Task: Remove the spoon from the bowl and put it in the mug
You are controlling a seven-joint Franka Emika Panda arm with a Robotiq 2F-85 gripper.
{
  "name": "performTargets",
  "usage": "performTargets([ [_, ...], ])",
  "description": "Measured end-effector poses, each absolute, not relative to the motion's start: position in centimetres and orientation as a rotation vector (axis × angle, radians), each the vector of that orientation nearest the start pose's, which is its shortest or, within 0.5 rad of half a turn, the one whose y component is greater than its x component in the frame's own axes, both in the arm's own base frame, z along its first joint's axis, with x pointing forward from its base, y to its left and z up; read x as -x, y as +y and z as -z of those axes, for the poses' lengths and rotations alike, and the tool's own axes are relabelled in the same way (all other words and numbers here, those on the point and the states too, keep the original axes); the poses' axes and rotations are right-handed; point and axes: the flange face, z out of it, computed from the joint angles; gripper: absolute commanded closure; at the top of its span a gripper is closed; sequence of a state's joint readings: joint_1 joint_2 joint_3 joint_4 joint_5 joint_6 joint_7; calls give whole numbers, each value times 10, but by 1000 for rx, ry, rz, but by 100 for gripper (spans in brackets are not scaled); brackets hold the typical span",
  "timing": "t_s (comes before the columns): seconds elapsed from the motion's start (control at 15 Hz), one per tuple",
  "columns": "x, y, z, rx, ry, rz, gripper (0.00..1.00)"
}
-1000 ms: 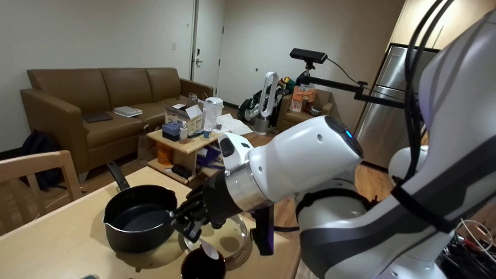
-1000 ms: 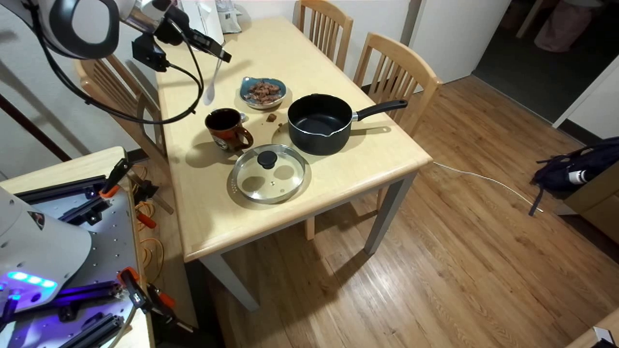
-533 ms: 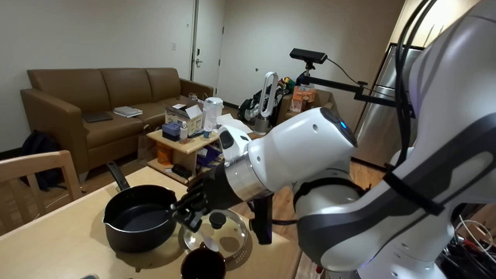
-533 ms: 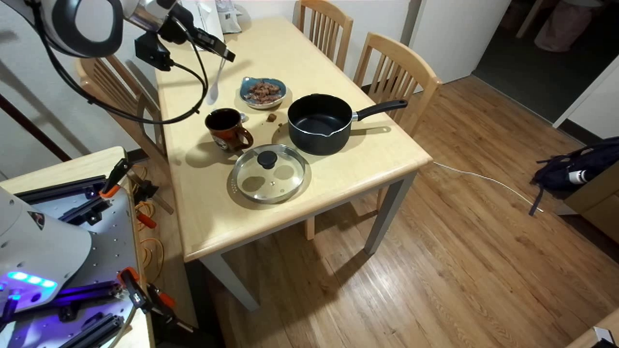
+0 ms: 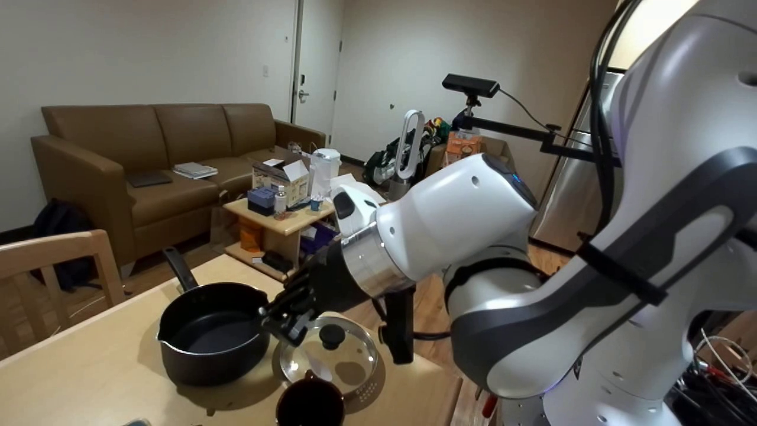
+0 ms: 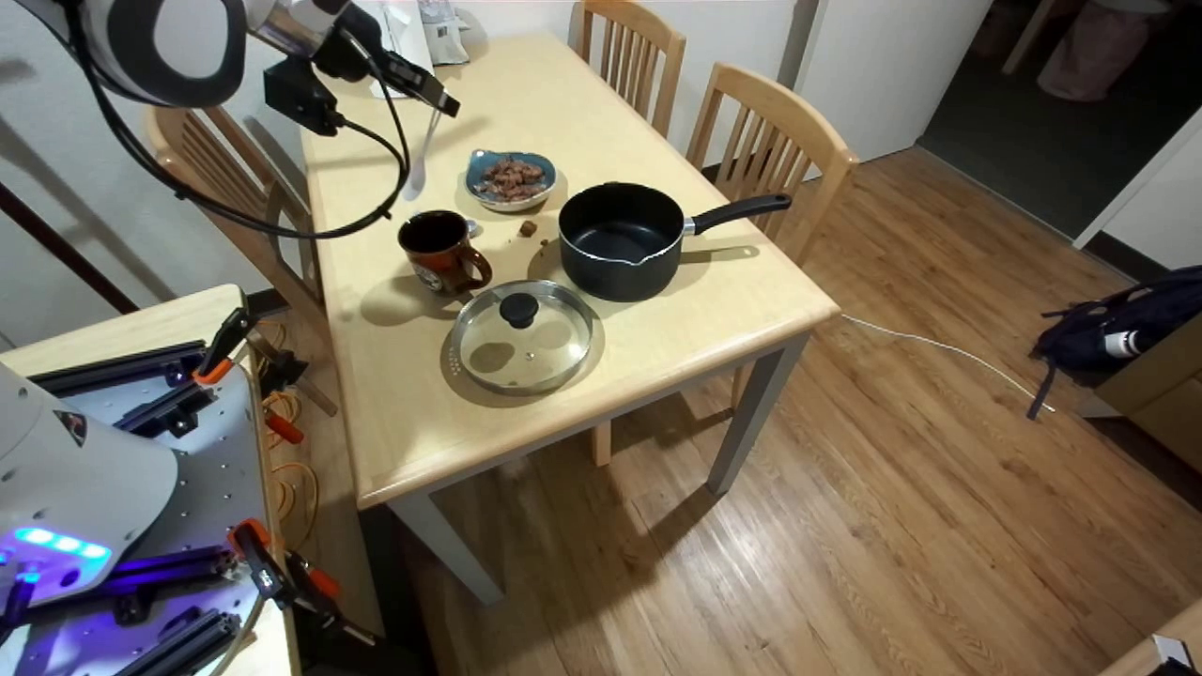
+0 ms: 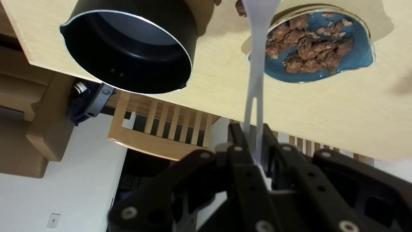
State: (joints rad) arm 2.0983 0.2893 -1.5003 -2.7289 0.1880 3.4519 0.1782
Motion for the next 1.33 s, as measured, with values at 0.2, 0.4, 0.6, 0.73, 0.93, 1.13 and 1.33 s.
performTargets([
  [0.2, -386, 227, -306, 2848, -471, 1170, 48],
  [0.4, -388, 228, -309, 2844, -465, 1178, 29],
  [0.6, -393, 231, -316, 2832, -459, 1192, 35],
  [0.73, -393, 231, -316, 2832, -459, 1191, 22],
  [0.93, -393, 231, -316, 2832, -459, 1191, 22],
  [1.13, -393, 231, -316, 2832, -459, 1191, 22],
  [1.33, -393, 231, -316, 2832, -459, 1191, 22],
])
